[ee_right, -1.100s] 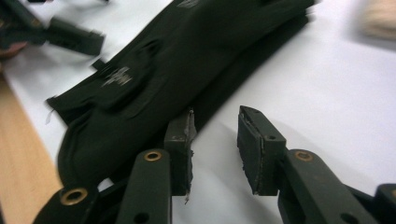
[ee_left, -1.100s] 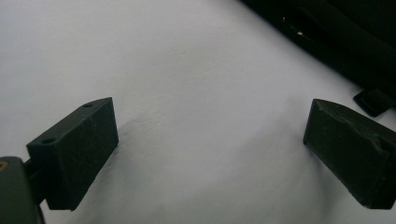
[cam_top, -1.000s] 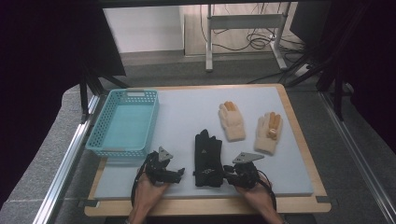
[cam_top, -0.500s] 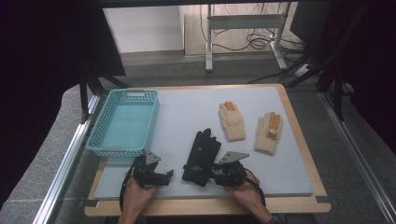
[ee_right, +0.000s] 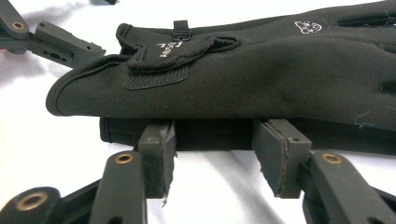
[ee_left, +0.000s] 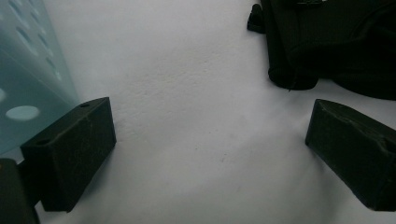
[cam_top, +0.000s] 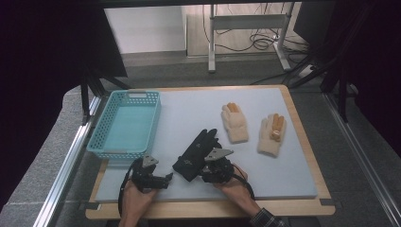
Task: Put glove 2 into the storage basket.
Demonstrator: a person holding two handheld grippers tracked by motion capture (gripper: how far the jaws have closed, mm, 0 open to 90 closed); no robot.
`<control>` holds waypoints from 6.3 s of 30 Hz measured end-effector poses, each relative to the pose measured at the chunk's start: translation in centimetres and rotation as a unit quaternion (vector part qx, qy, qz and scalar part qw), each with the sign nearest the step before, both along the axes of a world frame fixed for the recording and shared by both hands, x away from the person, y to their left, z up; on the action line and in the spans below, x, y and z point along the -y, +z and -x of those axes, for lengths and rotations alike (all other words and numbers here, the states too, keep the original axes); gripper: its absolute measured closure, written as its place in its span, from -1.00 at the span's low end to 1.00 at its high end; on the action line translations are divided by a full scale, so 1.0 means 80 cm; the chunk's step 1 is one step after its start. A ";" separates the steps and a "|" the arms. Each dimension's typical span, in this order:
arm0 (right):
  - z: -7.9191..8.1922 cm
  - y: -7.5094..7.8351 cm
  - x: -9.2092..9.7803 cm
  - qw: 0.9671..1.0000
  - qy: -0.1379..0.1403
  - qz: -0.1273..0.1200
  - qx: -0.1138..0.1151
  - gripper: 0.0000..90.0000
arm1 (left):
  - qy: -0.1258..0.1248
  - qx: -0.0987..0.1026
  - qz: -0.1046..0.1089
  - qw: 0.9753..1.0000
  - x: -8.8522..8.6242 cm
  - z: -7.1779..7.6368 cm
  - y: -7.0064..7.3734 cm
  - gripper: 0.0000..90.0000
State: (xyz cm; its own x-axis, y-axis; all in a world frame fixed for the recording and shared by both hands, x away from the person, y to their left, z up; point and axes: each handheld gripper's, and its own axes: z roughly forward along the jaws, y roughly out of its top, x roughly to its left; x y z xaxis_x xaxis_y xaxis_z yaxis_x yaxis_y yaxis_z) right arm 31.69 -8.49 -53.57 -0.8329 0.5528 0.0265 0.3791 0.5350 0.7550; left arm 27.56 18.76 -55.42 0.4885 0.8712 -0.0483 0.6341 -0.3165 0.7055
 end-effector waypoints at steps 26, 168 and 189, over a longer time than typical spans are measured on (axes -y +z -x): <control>-0.021 0.020 0.159 0.994 -0.108 0.010 0.005 -0.55 | 0.002 0.008 0.006 1.000 0.000 0.001 -0.003 -0.97; -0.024 0.004 0.199 0.987 -0.153 0.037 0.016 -0.61 | 0.100 -0.027 -0.059 0.993 -0.083 -0.173 0.182 0.43; -0.025 0.004 0.199 0.987 -0.153 0.037 0.017 -0.61 | 0.179 -0.145 -0.105 0.967 -0.167 -0.224 0.099 0.35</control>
State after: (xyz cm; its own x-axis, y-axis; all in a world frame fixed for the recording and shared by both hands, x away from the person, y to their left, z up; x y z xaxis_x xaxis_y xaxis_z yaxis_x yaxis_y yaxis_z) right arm 33.65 -24.44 -53.25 -0.6264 0.7781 -0.0477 0.5073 0.4533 0.7329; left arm 45.45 32.14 -47.53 0.1468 0.9875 0.0572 0.8914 -0.1571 0.4251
